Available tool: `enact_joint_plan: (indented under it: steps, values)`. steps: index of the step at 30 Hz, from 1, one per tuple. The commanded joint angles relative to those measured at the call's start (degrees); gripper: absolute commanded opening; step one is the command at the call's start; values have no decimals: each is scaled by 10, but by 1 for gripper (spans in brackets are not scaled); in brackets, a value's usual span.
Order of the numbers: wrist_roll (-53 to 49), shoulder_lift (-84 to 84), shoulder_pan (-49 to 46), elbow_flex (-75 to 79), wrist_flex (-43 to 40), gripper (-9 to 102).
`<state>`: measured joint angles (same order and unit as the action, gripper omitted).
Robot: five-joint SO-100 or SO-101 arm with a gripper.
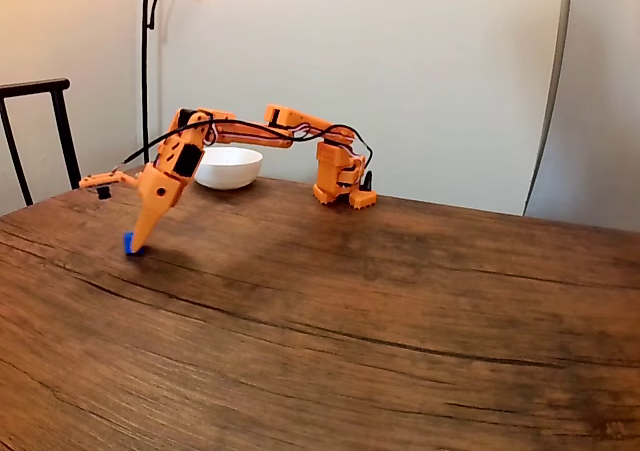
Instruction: Grasp the cube and drop it in the bowl
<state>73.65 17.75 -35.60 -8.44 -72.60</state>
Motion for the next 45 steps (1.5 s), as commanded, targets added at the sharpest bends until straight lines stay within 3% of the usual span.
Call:
enact_joint_plan:
  steps: [1, 12, 20, 37, 45]
  values:
    - [19, 19, -11, 56, -77, 5]
    - [87, 26, -19, 230, -214, 5]
    - [134, 114, -26, 230, -279, 5]
    - [207, 217, -77, 225, -285, 5]
    - [216, 343, -112, 24, -285, 5]
